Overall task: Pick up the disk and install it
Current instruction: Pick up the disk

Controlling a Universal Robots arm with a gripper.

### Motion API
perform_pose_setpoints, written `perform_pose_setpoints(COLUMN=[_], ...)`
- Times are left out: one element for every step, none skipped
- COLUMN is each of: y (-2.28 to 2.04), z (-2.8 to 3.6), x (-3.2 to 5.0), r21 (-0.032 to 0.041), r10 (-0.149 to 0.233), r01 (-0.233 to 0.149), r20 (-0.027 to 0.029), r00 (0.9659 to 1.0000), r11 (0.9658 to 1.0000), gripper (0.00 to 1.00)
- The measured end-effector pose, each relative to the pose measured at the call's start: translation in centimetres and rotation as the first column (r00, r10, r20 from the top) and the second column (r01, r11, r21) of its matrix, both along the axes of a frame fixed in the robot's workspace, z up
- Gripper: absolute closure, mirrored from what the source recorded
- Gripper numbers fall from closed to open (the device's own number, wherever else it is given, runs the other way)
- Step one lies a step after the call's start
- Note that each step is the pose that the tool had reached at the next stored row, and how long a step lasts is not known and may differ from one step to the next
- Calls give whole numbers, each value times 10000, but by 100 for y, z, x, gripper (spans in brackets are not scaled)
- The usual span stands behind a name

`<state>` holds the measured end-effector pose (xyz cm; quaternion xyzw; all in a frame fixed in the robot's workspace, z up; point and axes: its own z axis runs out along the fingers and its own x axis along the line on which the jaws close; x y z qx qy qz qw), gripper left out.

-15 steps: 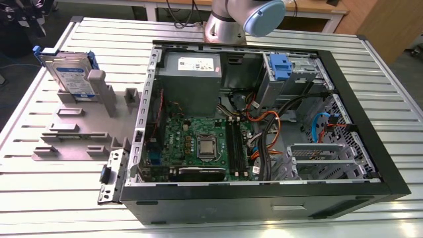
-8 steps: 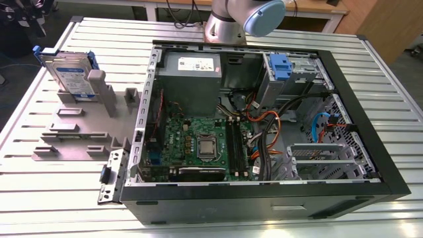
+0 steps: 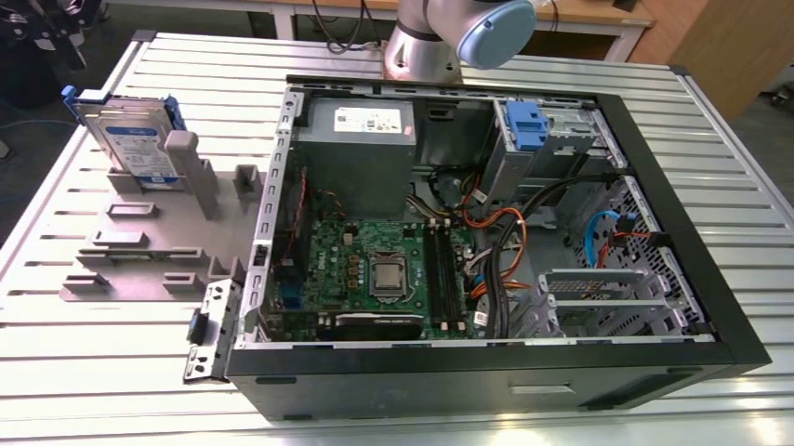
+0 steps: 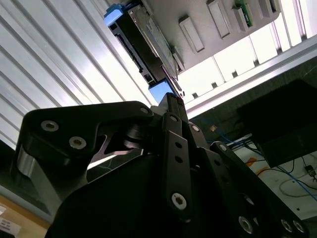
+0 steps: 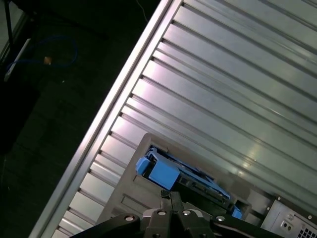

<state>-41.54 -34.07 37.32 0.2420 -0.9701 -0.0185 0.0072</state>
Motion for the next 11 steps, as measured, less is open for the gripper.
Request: perform_pose_setpoints(y=[0,0,0,0,0,0,0,0,0,0,0], z=[0,0,0,0,0,0,0,0,0,0,0], x=[0,0,0,0,0,0,0,0,0,0,0], r21=[0,0,0,0,0,0,0,0,0,0,0], r10=[23,48,72,95,119,146,172,195,216,232,250], r01=[-23,-48,-72,-95,-119,-146,-172,-195,-216,-232,-250], r20=[0,0,0,0,0,0,0,0,0,0,0], r00=[10000,10000,10000,10000,9999,9999,9999,9998,9998,9997,9997], r11=[10000,10000,10000,10000,9999,9999,9999,9998,9998,9997,9997], gripper=[89,89,89,89,89,89,89,89,89,89,89])
